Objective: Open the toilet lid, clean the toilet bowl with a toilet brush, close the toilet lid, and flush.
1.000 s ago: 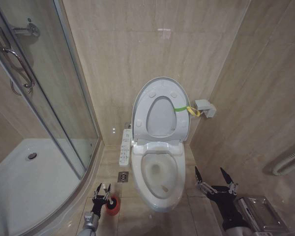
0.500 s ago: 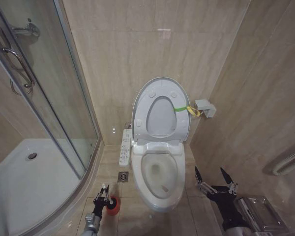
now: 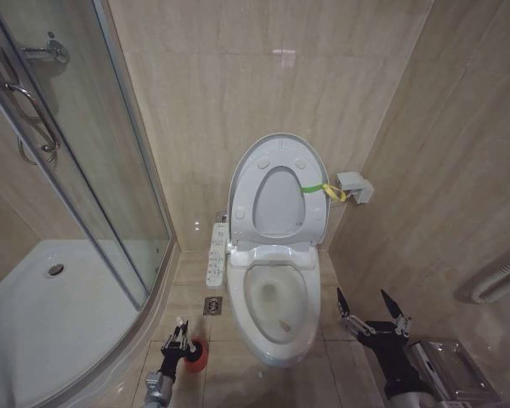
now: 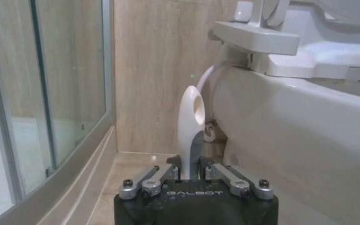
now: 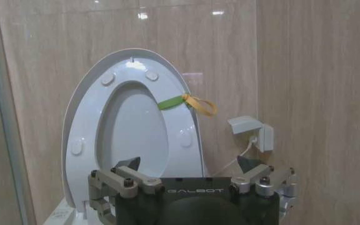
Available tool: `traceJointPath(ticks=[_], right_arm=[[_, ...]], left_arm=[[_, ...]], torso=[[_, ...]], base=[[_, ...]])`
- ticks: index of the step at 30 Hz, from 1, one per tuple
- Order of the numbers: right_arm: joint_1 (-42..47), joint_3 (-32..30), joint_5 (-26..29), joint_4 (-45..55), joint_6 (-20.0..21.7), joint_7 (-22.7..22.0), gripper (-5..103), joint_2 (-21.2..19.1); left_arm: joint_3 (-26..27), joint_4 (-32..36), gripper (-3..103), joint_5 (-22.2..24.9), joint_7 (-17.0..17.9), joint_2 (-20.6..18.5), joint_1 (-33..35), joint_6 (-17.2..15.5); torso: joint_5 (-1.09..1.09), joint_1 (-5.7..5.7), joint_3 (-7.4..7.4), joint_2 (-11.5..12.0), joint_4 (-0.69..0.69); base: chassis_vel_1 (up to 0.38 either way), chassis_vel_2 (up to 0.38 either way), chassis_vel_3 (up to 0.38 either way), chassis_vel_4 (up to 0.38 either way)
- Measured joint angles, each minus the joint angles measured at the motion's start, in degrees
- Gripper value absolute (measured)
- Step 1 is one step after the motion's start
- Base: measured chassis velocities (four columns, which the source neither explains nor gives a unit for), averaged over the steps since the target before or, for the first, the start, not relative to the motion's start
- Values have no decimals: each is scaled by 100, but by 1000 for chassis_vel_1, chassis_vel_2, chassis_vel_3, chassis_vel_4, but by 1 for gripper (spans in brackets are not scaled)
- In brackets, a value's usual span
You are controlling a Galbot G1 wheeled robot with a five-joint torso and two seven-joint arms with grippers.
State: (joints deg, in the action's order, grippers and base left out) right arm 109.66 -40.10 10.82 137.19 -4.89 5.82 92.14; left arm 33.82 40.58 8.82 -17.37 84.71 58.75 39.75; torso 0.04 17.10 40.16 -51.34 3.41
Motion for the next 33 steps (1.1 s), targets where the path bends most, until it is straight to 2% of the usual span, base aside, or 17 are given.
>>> traceJointPath(ticks=[9, 18, 33], right_arm=[[0, 0, 0, 0, 0, 0, 100, 0], [0, 0, 0, 0, 0, 0, 100, 0], [0, 0, 0, 0, 0, 0, 100, 0]], left_arm=[[5, 166, 18, 2, -10, 30, 120, 44], [73, 682, 18, -33, -14, 22, 545, 3], [64, 1936, 18, 109, 4, 18, 1339, -343]], torso=[[0, 0, 0, 0, 0], [0, 0, 0, 0, 0], [0, 1, 0, 0, 0]], base=[[0, 0, 0, 0], [0, 0, 0, 0], [0, 0, 0, 0]])
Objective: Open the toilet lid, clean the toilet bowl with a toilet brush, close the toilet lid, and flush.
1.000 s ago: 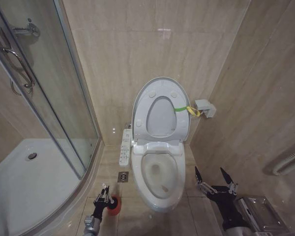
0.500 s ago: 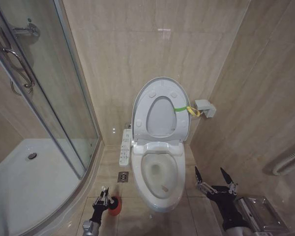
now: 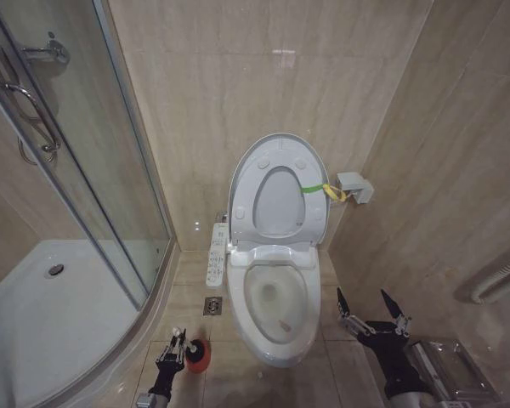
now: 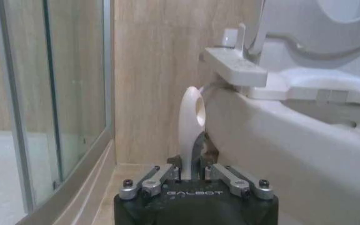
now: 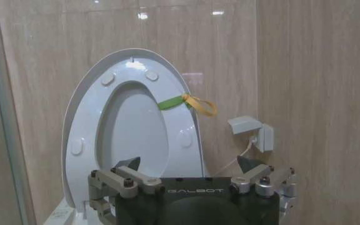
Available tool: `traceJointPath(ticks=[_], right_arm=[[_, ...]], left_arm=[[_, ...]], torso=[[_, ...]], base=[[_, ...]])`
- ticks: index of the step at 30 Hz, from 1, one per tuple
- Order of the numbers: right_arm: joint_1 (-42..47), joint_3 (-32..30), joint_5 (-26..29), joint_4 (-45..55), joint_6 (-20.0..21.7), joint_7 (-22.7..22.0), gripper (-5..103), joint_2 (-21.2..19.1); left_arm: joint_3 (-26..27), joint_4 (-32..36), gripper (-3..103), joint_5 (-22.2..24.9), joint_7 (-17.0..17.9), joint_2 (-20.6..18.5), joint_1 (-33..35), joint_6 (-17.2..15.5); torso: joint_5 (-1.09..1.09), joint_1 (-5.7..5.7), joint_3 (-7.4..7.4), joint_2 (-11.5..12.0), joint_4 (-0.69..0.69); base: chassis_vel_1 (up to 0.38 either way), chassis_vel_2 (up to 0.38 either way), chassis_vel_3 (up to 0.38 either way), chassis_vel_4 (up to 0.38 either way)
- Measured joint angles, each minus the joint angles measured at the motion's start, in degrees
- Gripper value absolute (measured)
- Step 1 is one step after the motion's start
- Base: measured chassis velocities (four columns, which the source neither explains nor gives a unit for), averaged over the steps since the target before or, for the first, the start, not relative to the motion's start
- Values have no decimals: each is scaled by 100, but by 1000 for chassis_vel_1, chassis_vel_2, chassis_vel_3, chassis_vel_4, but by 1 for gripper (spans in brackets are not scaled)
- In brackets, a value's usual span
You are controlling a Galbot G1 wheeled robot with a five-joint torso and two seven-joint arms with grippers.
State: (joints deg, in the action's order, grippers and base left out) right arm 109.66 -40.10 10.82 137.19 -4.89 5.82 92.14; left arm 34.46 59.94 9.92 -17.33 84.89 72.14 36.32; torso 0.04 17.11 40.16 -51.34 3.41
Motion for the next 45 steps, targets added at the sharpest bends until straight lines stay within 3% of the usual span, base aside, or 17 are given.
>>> traceJointPath(ticks=[14, 28, 34, 45], right_arm=[[0, 0, 0, 0, 0, 0, 100, 0], [0, 0, 0, 0, 0, 0, 100, 0], [0, 0, 0, 0, 0, 0, 100, 0], [0, 0, 0, 0, 0, 0, 100, 0]], left_arm=[[-56, 1525, 18, 341, 17, 12, 950, -238], [-131, 2711, 18, 377, 434, -76, 1890, -305], [-126, 3695, 18, 404, 542, -209, 2566, -310], [-195, 4996, 18, 257, 572, -275, 3167, -469]], torso=[[0, 0, 0, 0, 0], [0, -1, 0, 0, 0], [0, -1, 0, 0, 0], [0, -1, 0, 0, 0]], base=[[0, 0, 0, 0], [0, 0, 0, 0], [0, 0, 0, 0], [0, 0, 0, 0]])
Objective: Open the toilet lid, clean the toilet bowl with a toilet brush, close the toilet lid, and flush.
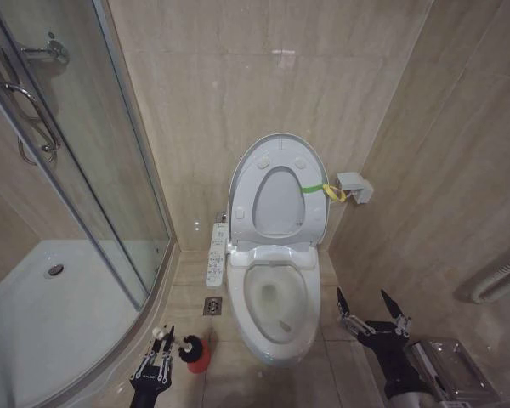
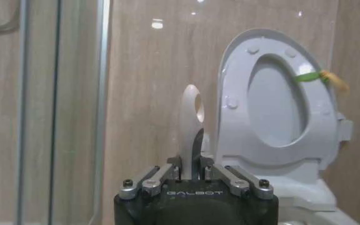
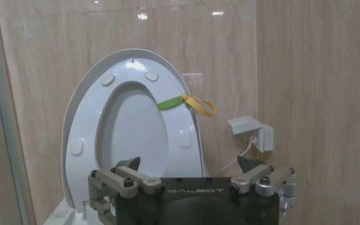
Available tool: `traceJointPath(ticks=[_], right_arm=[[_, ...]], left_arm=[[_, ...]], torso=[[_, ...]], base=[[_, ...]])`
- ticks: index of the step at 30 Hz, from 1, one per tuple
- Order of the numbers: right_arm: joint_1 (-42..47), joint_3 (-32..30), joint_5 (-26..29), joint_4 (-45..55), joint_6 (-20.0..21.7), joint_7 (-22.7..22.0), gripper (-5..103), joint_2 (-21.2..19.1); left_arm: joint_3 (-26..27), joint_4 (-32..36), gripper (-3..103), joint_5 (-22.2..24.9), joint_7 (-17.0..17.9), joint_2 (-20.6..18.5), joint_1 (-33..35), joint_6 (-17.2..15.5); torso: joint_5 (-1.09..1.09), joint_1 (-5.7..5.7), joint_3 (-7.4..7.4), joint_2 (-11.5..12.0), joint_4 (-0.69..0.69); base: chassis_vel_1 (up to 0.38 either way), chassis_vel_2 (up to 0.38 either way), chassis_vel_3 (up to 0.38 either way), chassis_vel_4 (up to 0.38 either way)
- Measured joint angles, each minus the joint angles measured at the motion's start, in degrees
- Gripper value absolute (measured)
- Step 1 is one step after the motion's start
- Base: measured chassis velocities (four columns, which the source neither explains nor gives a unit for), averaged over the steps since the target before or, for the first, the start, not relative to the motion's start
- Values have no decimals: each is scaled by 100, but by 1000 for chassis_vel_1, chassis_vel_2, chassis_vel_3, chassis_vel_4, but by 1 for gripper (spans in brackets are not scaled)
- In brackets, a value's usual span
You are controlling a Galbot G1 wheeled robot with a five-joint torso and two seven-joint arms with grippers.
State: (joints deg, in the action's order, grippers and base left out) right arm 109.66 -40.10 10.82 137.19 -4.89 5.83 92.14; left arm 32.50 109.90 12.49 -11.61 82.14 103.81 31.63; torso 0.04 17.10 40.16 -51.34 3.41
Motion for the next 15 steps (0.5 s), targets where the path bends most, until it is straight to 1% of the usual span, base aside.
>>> traceJointPath(ticks=[3, 8, 9, 11, 14, 15], right_arm=[[0, 0, 0, 0, 0, 0, 100, 0], [0, 0, 0, 0, 0, 0, 100, 0], [0, 0, 0, 0, 0, 0, 100, 0], [0, 0, 0, 0, 0, 0, 100, 0], [0, 0, 0, 0, 0, 0, 100, 0], [0, 0, 0, 0, 0, 0, 100, 0]], left_arm=[[-40, 190, 18, -62, -3, -31, 141, -6], [-157, 660, 18, -205, -25, -118, 568, 20], [-157, 660, 18, -205, -25, -118, 568, 20], [-158, 865, 18, -212, -27, -180, 665, 6], [-147, 1112, 18, -212, -39, -348, 639, -116], [-147, 1112, 18, -212, -39, -348, 639, -116]], torso=[[0, 0, 0, 0, 0], [0, 0, 0, 0, 0], [0, 0, 0, 0, 0], [0, 0, 0, 0, -1], [0, 0, 0, 0, -1], [0, 0, 0, 0, -1]], base=[[0, 0, 0, 0], [0, 0, 0, 0], [0, 0, 0, 0], [0, 0, 0, 0], [0, 0, 0, 0], [0, 0, 0, 0]])
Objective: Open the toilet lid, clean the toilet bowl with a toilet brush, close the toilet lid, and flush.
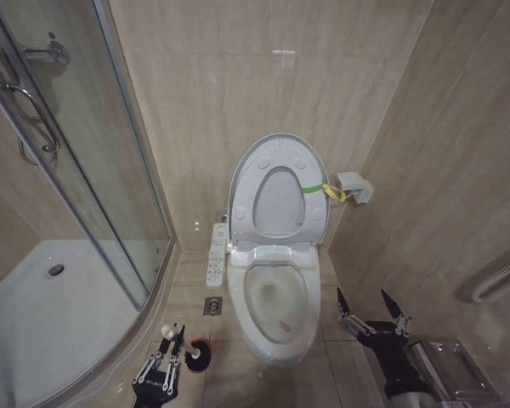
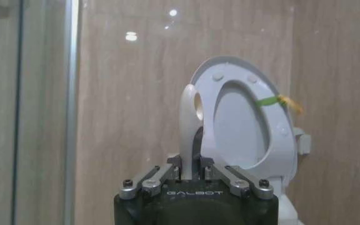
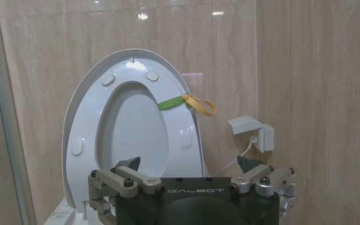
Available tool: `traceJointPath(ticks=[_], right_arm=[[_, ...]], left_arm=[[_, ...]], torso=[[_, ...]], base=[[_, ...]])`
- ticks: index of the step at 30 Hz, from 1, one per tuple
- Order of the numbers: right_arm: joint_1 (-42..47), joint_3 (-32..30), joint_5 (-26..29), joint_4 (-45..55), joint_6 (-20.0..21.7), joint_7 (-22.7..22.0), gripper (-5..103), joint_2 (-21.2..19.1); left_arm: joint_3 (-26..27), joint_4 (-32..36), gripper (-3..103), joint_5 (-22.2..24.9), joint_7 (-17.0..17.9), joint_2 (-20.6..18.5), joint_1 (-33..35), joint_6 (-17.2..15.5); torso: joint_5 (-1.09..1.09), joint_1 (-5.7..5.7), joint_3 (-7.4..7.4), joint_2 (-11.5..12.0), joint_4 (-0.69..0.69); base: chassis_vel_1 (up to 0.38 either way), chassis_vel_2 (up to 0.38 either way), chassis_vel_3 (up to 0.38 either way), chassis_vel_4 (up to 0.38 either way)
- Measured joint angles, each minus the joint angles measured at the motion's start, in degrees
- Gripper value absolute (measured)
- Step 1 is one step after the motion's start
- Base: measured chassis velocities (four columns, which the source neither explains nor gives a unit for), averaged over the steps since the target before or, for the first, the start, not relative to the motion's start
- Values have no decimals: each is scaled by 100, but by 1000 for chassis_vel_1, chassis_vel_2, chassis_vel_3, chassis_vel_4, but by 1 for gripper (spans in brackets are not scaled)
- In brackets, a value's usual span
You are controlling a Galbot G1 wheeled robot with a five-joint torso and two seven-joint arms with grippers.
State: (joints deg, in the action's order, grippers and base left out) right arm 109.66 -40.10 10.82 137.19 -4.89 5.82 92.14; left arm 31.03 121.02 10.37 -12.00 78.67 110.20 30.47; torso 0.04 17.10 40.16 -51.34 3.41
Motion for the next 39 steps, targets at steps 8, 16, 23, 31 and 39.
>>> traceJointPath(ticks=[8, 16, 23, 31, 39], right_arm=[[0, 0, 0, 0, 0, 0, 100, 0], [0, 0, 0, 0, 0, 0, 100, 0], [0, 0, 0, 0, 0, 0, 100, 0], [0, 0, 0, 0, 0, 0, 100, 0], [0, 0, 0, 0, 0, 0, 100, 0]], left_arm=[[20, 289, 18, 131, -211, -545, -426, -329], [200, 496, 18, 541, -247, -893, -910, -770], [260, 602, 17, 1206, -440, -1281, -1309, -1178], [228, 307, 17, 1852, -780, -1518, -1904, -1398], [88, -267, 17, 2307, -931, -2014, -2735, -1533]], torso=[[-1, 0, 0, 0, 1], [-1, 0, 0, 0, 1], [0, 0, 0, 0, 0], [0, 0, 0, 0, 1], [0, 1, 1, 0, 1]], base=[[0, 0, 0, 0], [0, 0, 0, 0], [0, 0, 0, 0], [0, 0, 0, 0], [0, 0, 0, 0]])
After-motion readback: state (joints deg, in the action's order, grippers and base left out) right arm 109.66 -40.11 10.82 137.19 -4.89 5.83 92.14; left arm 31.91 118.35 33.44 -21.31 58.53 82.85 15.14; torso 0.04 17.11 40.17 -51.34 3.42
